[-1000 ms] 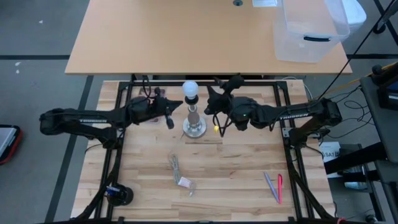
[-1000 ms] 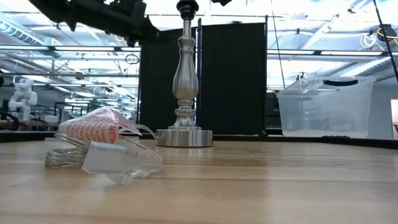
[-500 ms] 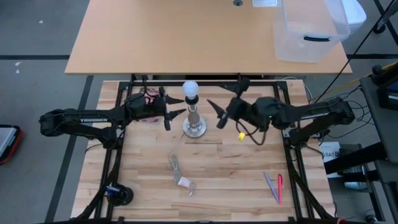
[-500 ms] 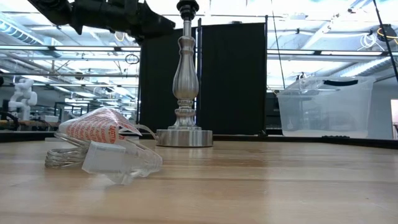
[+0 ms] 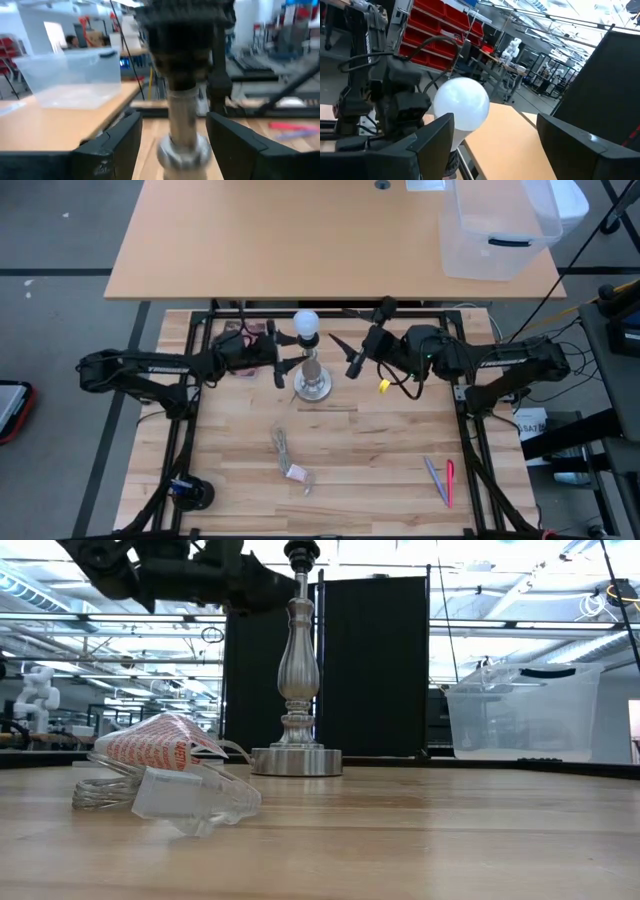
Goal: Screw lightbulb
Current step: Remove the lightbulb from the silver lamp and put it on the table
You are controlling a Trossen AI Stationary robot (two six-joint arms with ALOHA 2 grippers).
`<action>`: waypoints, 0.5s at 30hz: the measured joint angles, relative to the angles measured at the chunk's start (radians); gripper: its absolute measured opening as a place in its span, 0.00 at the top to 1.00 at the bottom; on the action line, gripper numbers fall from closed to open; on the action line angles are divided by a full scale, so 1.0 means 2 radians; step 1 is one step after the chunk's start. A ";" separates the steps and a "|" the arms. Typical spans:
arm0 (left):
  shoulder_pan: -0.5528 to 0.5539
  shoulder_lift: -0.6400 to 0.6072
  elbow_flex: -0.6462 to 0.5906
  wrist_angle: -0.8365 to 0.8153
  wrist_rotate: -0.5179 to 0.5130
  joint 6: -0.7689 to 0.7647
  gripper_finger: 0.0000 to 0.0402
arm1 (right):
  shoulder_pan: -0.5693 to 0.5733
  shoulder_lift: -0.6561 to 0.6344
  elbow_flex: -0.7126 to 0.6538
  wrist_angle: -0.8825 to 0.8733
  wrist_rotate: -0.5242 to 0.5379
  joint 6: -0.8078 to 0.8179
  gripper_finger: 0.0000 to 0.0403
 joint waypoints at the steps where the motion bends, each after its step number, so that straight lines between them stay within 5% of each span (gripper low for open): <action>1: 0.003 0.005 0.000 0.015 0.001 -0.004 0.44 | 0.000 0.000 0.000 0.000 0.000 0.000 0.31; 15: 0.014 0.074 0.035 0.052 0.028 -0.021 0.44 | -0.005 0.000 0.000 0.004 -0.002 -0.001 0.34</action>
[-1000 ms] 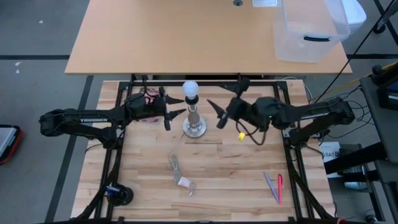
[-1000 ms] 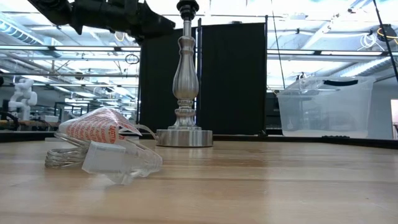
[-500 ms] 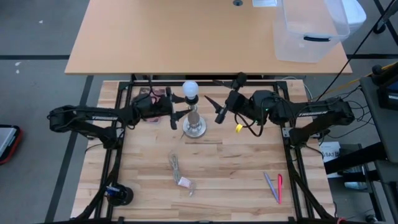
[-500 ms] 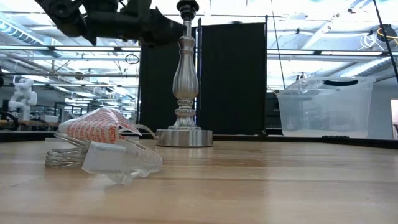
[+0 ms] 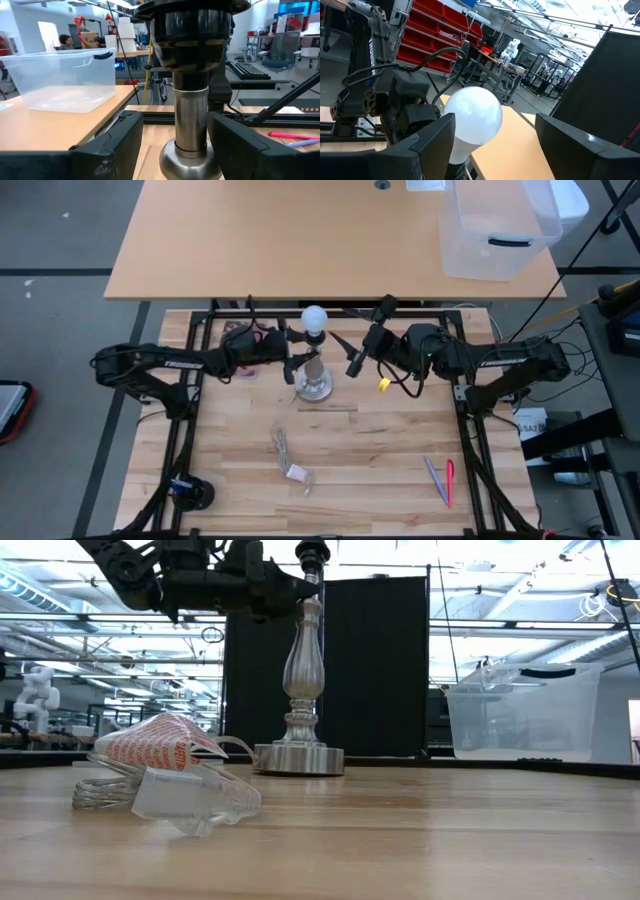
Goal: Screw lightbulb
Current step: Remove the lightbulb from the silver lamp and put it on the table
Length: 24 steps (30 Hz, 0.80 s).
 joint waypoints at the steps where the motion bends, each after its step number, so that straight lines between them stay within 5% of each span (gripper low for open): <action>1: 0.000 0.002 0.003 -0.001 0.001 0.000 0.44 | 0.000 0.000 0.000 0.000 0.000 0.000 0.34; 6: -0.001 0.003 0.005 -0.002 0.001 0.000 0.49 | 0.000 0.000 0.000 -0.003 0.000 0.000 0.35; 16: -0.003 0.002 0.006 -0.009 0.014 -0.001 0.77 | -0.003 0.013 0.000 -0.002 -0.001 0.001 0.35; 24: -0.002 0.001 0.006 -0.020 0.013 -0.004 0.80 | -0.010 0.014 0.000 0.011 -0.039 0.033 0.35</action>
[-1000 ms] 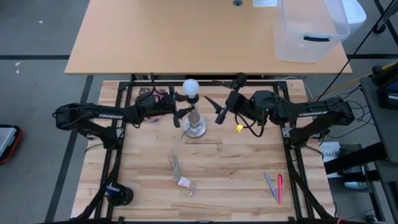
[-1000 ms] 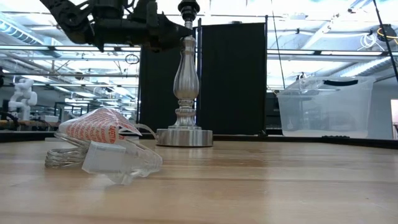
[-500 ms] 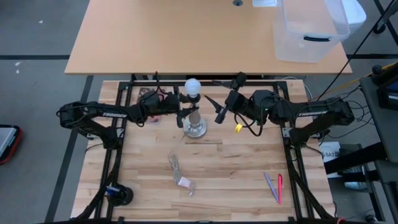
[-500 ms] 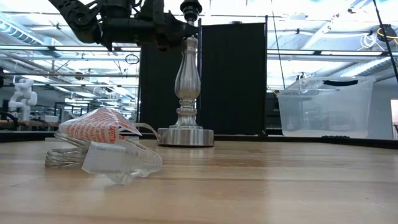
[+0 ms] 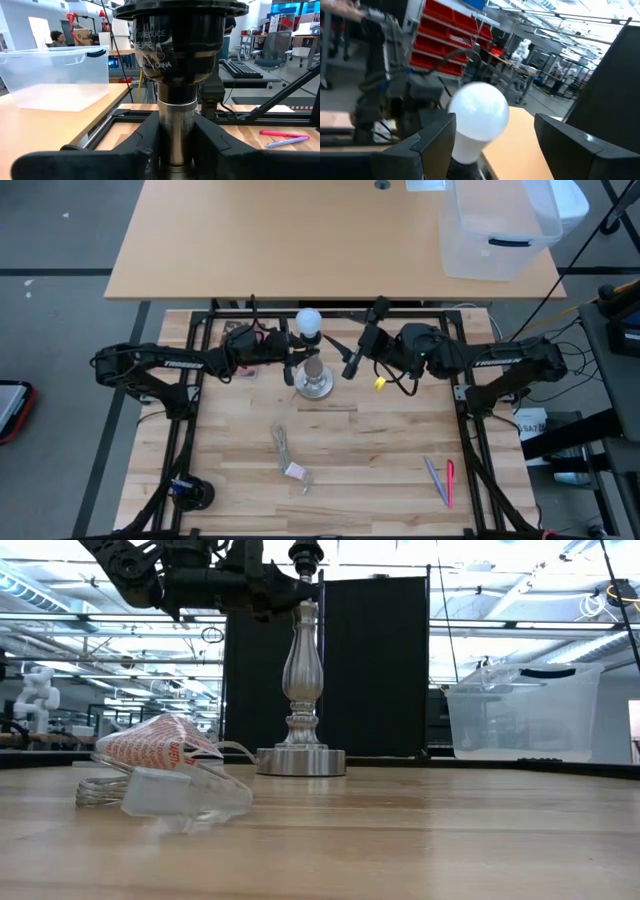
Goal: Screw lightbulb
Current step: Remove the lightbulb from the silver lamp and put it on the table
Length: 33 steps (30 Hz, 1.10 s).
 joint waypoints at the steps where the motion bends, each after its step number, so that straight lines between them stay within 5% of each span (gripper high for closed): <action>1: 0.000 0.000 0.000 -0.001 0.000 0.000 0.80 | 0.000 0.000 0.000 0.004 0.000 0.006 0.35; 9: 0.000 0.000 0.000 -0.005 -0.004 -0.005 0.80 | -0.015 0.020 0.000 0.024 -0.048 0.071 0.34; 15: 0.000 0.000 0.000 -0.007 -0.004 -0.010 0.80 | -0.023 0.049 0.000 0.068 -0.009 0.071 0.30; 33: 0.000 0.000 -0.001 -0.013 -0.016 -0.013 0.81 | -0.039 0.088 0.000 0.130 -0.026 0.100 0.20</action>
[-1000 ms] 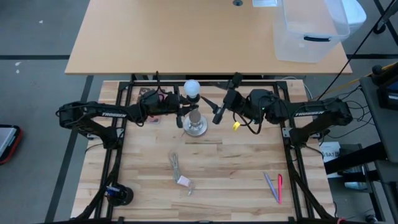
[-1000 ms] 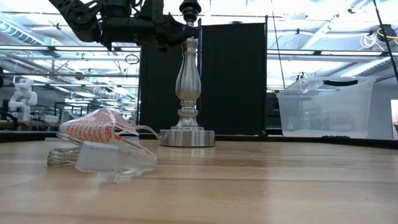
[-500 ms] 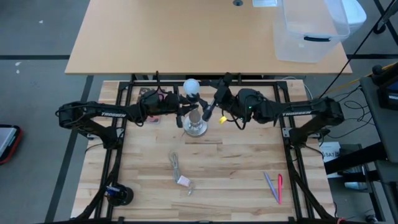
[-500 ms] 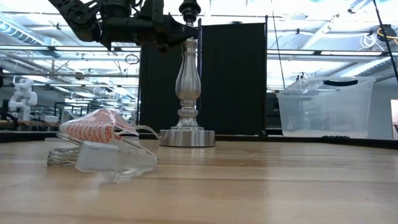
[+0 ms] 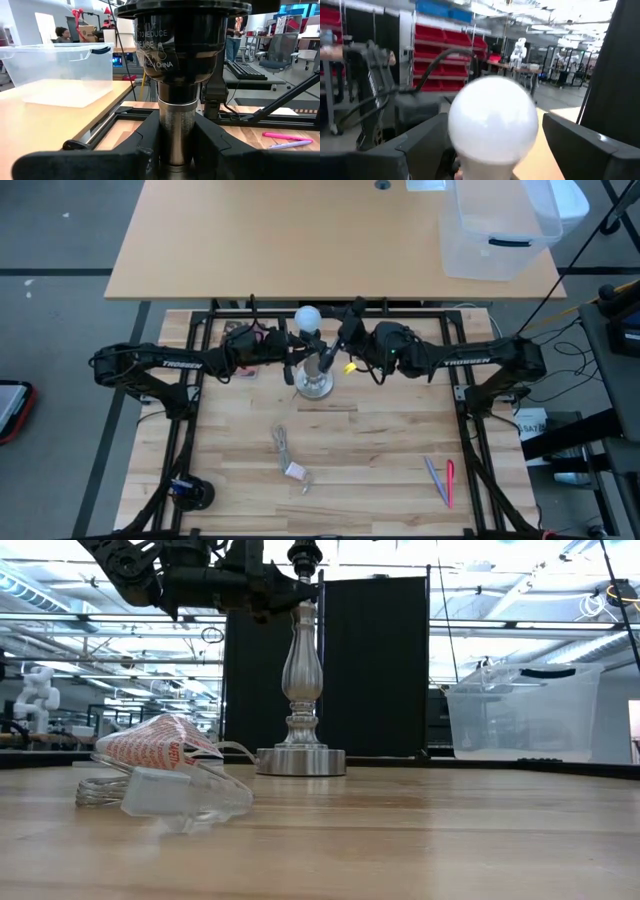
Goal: Screw lightbulb
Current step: Remove the lightbulb from the silver lamp and put it on the table
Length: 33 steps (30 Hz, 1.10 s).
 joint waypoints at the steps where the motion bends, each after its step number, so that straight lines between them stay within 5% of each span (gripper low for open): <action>1: 0.000 0.000 0.000 0.000 0.000 0.000 0.81 | -0.001 0.001 0.000 0.005 0.000 0.000 0.19; 7: 0.000 0.000 0.000 0.000 0.000 0.000 0.81 | -0.006 0.004 0.000 0.021 -0.001 0.007 0.11; 17: 0.000 0.000 -0.001 -0.002 -0.002 -0.007 0.81 | -0.019 0.019 0.000 0.027 -0.040 0.009 0.13; 33: 0.000 0.000 -0.001 -0.008 0.013 -0.007 0.81 | -0.021 0.018 0.000 0.021 -0.088 -0.008 0.34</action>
